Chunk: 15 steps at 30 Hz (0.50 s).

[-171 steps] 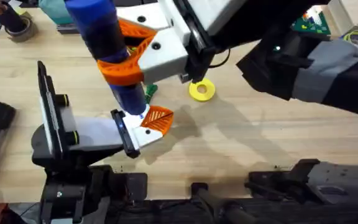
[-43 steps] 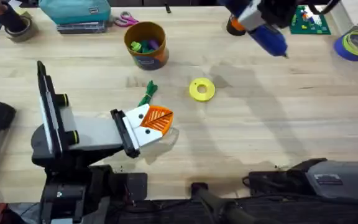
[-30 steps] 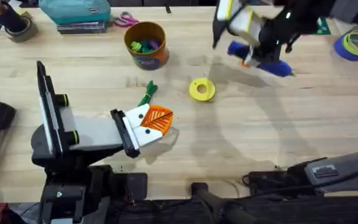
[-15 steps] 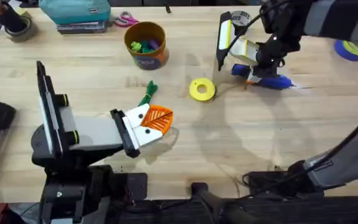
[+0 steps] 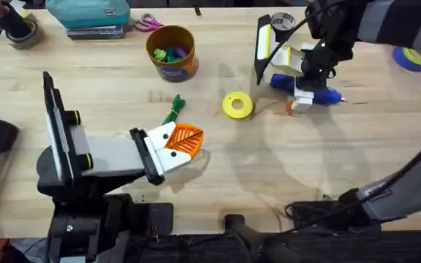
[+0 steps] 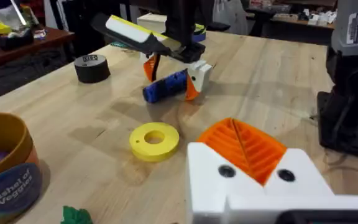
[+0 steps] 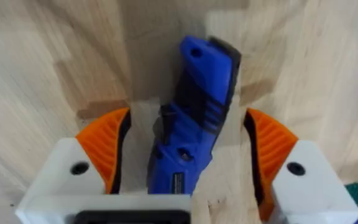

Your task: Pick up the gripper from the table and insert it into the empty holder that is missing its gripper. Then pick up a screw, insert it into the mounting hole, and use the screwdriver to tighten it. Finally, clean up the table by picking up the vegetable and placing it into the bucket.

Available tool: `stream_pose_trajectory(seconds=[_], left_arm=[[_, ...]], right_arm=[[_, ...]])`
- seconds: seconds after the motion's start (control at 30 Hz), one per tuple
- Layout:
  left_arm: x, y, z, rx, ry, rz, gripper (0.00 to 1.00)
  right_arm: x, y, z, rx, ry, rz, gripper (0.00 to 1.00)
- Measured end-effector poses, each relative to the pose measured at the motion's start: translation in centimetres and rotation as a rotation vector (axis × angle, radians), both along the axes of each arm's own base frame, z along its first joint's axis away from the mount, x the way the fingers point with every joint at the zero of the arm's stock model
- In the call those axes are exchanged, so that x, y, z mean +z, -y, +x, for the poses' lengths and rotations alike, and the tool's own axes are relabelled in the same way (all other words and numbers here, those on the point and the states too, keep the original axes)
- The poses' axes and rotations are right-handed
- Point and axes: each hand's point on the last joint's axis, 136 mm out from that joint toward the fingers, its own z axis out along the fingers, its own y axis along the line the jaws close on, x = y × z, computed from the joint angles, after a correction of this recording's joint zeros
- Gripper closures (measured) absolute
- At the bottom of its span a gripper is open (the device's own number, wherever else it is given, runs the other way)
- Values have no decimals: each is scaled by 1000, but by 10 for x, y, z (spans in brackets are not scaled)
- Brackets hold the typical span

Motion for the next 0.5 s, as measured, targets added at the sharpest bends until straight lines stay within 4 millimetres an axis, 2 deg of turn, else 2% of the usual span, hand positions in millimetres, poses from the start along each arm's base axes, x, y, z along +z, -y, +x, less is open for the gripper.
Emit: stream_pose_trajectory(seconds=[0.13, 0.17, 0.33, 0.37, 0.4, 0.5], left_arm=[[0, 0, 0, 0, 1, 0, 992], [0, 0, 0, 0, 6, 3, 926], [0, 0, 1, 3, 6, 3, 127], [0, 0, 1, 3, 4, 2, 51], [0, 0, 1, 3, 6, 3, 26], [0, 0, 1, 4, 6, 3, 15]], right_arm=[[12, -7, 1, -31, 37, 12, 6], [18, -10, 2, -44, 54, 19, 6], [49, -21, 4, -180, 148, 80, 6], [54, -22, 5, -218, 164, 94, 6], [61, -22, 5, -262, 183, 113, 6], [84, -28, 9, -387, 238, 200, 6]])
